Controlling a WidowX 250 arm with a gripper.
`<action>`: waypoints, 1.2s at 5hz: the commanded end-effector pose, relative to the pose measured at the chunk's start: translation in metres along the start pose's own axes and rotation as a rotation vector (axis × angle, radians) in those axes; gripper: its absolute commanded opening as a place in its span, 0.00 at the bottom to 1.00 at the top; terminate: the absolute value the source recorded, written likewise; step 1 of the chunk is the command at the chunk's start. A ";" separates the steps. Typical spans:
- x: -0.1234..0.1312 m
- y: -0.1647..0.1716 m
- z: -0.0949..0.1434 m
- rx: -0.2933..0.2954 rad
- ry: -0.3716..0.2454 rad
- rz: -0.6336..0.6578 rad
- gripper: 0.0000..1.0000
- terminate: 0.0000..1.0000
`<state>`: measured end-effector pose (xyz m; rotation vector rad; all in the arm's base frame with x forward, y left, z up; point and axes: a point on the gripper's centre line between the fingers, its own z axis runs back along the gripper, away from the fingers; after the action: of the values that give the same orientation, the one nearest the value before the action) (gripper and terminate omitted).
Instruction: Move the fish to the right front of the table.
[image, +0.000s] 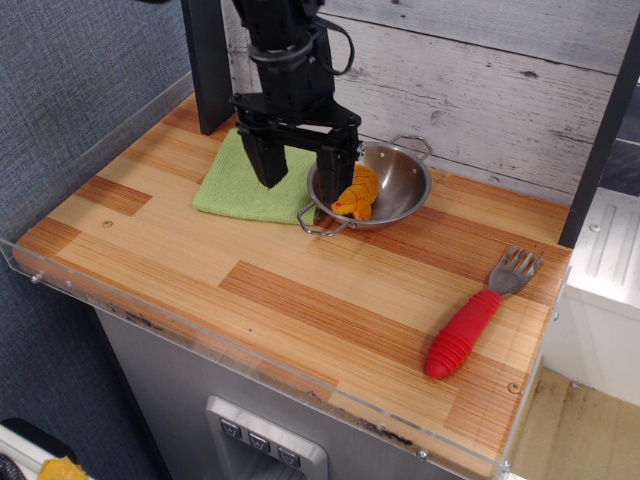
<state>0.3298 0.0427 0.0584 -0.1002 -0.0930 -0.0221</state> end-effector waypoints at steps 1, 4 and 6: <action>0.030 -0.003 -0.012 0.018 -0.034 0.002 1.00 0.00; 0.047 -0.006 0.013 0.074 -0.062 -0.016 1.00 0.00; 0.061 -0.028 0.020 0.036 -0.096 -0.071 1.00 0.00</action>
<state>0.3825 0.0169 0.0663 -0.0668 -0.1365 -0.0800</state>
